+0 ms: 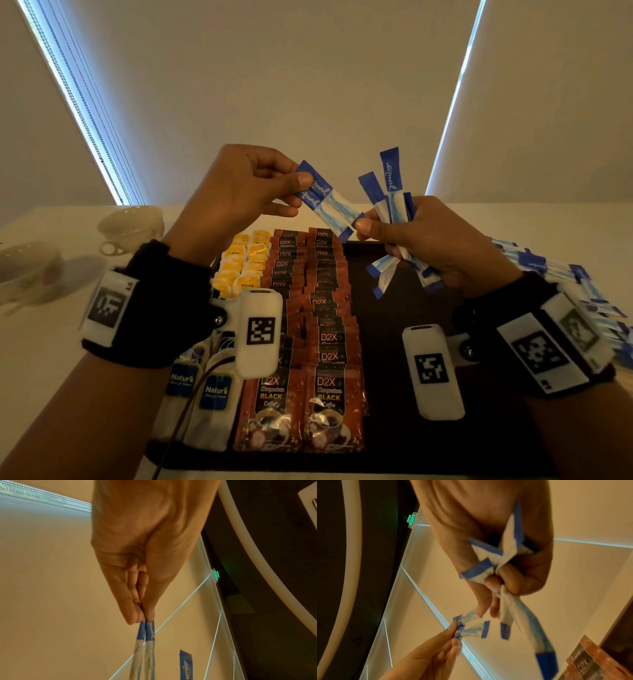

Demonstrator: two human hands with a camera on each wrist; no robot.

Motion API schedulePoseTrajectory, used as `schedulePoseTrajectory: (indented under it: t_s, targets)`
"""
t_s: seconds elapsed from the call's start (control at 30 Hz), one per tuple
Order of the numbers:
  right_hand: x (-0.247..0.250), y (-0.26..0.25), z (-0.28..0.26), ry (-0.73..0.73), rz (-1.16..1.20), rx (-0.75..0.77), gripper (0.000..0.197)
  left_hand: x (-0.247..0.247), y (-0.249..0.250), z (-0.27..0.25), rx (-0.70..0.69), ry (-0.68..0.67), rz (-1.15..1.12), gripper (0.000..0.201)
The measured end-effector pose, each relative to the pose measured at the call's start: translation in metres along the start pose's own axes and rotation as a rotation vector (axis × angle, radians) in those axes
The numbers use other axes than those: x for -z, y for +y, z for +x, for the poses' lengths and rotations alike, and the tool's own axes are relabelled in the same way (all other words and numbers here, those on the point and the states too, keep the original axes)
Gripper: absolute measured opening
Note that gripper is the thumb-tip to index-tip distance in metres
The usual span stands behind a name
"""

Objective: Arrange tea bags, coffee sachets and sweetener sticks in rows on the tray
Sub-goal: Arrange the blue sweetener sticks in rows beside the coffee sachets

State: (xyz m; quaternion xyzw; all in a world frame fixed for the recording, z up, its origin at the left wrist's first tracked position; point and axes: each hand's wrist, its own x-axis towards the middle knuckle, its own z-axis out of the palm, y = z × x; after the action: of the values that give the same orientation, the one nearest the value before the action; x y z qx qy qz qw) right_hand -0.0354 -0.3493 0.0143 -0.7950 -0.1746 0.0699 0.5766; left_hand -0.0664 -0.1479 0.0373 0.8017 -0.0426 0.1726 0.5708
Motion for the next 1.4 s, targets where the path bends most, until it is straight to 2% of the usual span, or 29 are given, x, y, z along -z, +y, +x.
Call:
schedulePoseTrajectory:
  t_s: [0.23, 0.47, 0.63, 0.73, 0.87, 1.13, 1.2, 1.37, 1.4]
  targets:
    - [-0.008, -0.002, -0.002, -0.036, 0.241, -0.082, 0.008, 0.0, 0.0, 0.0, 0.024, 0.015, -0.067, 0.006]
    - [-0.011, 0.002, 0.003, 0.074, 0.384, -0.116, 0.015, 0.002, 0.002, -0.001, 0.058, -0.008, -0.114, 0.006]
    - [-0.004, 0.004, 0.005, 0.153, 0.304, -0.065, 0.01, -0.001, 0.0, -0.001, 0.115, -0.049, -0.067, 0.009]
    - [0.009, 0.006, 0.007, 0.174, 0.221, -0.095, 0.012, -0.003, 0.0, -0.002, 0.105, -0.061, -0.011, 0.008]
    - [0.04, 0.021, 0.015, 0.184, 0.12, -0.242, 0.012, 0.007, 0.006, 0.0, 0.075, 0.003, -0.029, 0.013]
    - [0.068, 0.079, 0.061, 0.09, -0.212, -0.722, 0.023, 0.021, 0.01, -0.001, 0.058, 0.035, -0.04, 0.018]
    - [0.066, 0.084, 0.069, 0.033, -0.254, -0.803, 0.032, 0.023, 0.011, -0.001, 0.05, 0.043, -0.037, 0.019]
    - [0.067, 0.104, 0.1, -0.025, -0.235, -0.829, 0.094, 0.023, 0.01, -0.001, 0.046, 0.044, -0.007, 0.019]
    - [0.066, 0.107, 0.106, -0.018, -0.249, -0.816, 0.1, 0.023, 0.01, -0.001, 0.046, 0.043, -0.003, 0.021]
